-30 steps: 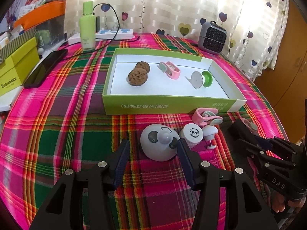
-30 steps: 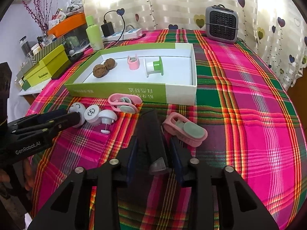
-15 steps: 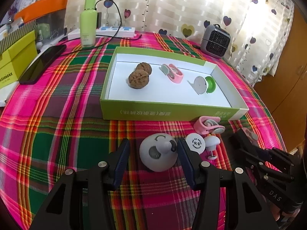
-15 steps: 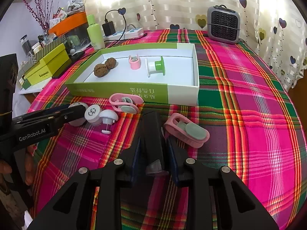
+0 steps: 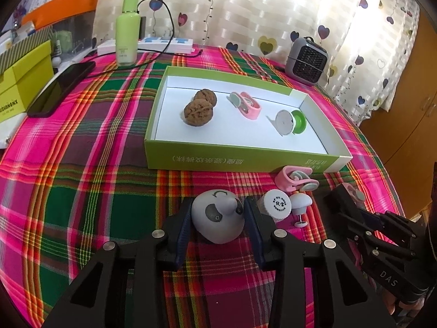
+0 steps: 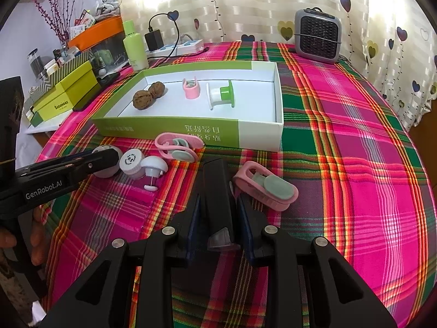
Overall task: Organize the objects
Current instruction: 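Grasp the black cylinder with the right gripper while the left gripper approaches the white panda-face ball, then close the left gripper on the white panda-face ball while the right gripper holds the black cylinder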
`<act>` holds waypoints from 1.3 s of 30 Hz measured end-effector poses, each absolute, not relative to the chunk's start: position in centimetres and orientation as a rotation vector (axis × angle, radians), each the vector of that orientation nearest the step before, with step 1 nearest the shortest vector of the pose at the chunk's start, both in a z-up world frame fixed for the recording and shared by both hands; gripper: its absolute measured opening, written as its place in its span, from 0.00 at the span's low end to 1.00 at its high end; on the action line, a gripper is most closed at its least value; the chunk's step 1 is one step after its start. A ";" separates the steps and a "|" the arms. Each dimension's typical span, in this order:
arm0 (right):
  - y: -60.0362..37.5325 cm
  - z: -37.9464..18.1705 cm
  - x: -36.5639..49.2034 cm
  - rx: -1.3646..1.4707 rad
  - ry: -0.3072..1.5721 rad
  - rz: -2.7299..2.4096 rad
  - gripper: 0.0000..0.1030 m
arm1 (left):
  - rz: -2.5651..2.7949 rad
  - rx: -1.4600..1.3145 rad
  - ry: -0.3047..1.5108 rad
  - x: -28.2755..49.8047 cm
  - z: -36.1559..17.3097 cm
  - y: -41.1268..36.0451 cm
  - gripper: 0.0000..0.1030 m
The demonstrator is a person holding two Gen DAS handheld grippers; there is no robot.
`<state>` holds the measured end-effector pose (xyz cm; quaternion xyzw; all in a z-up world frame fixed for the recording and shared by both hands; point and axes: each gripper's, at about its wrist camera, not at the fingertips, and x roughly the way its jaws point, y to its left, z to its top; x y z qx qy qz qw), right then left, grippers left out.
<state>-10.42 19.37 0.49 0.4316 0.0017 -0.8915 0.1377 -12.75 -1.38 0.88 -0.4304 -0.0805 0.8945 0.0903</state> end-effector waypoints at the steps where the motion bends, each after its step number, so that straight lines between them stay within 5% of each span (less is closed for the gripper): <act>1: 19.3 0.5 -10.4 1.248 0.005 -2.578 0.27 | 2.661 -1.279 -0.238 -12.7 0.9 -1.4 0.34; 39: 19.7 0.8 -10.4 1.238 -0.027 -2.578 0.24 | 2.671 -1.222 -0.244 -12.0 1.5 -1.9 0.27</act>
